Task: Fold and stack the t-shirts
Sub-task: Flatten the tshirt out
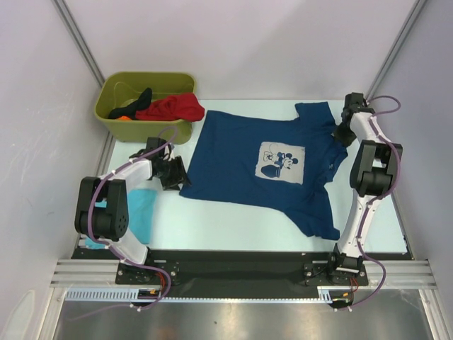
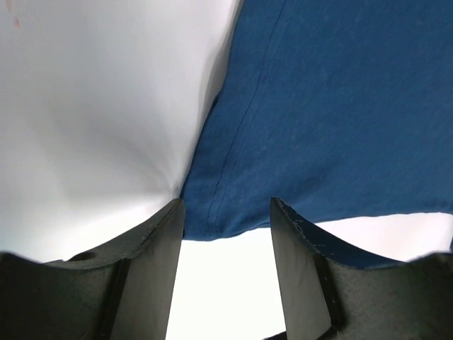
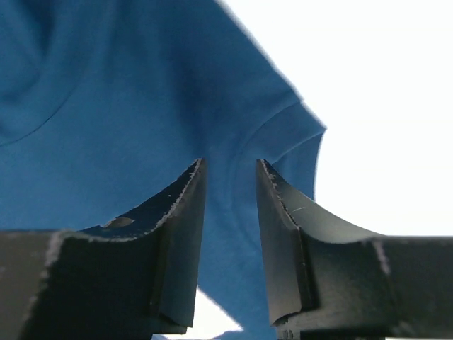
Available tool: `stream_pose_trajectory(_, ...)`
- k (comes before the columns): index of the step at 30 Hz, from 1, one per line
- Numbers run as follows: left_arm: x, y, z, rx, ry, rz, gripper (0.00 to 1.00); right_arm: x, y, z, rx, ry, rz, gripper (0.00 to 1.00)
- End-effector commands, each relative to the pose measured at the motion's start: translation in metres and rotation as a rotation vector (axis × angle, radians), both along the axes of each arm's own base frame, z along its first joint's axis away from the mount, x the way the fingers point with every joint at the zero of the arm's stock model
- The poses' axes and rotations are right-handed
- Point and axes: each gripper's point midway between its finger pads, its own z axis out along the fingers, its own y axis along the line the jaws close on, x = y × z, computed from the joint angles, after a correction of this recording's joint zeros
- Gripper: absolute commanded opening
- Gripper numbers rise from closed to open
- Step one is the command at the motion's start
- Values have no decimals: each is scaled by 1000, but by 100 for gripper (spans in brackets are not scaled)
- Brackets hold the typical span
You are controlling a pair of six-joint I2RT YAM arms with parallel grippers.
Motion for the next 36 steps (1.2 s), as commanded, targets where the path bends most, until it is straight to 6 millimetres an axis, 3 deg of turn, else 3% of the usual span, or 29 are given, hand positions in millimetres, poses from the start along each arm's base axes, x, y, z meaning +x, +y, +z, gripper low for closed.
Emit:
stream_pose_trajectory(1, -3, 3, 9, -3, -25, 21, 57, 5, -23, 7, -21, -27, -55, 39)
stream_pose_trajectory(9, -7, 2, 7, -10, -13, 37, 57, 9, -41, -26, 48, -4, -70, 43)
stream_pose_trajectory(17, -3, 4, 8, -1, -15, 47, 57, 11, -43, -42, 70, 8, -57, 43)
stream_pose_trajectory(21, -2, 4, 8, -2, -10, 55, 57, 13, -58, -47, 49, 8, -74, 36)
stream_pose_trajectory(23, -2, 4, 7, 0, -5, 59, 57, 15, -64, -52, 43, 13, -77, 19)
stream_pose_trajectory(25, -4, 4, 6, 0, 1, 60, 57, 21, -75, -50, 36, -6, -77, 1)
stream_pose_trajectory(26, -4, 4, 6, 0, 1, 60, 57, 23, -78, -55, 32, 1, -77, 0)
stream_pose_trajectory(30, -9, 5, 3, 4, 17, 65, 57, 50, -95, -41, -25, -61, -44, 0)
stream_pose_trajectory(36, -14, 0, 1, -18, 33, 79, 57, 91, -98, -34, -94, -146, 94, 0)
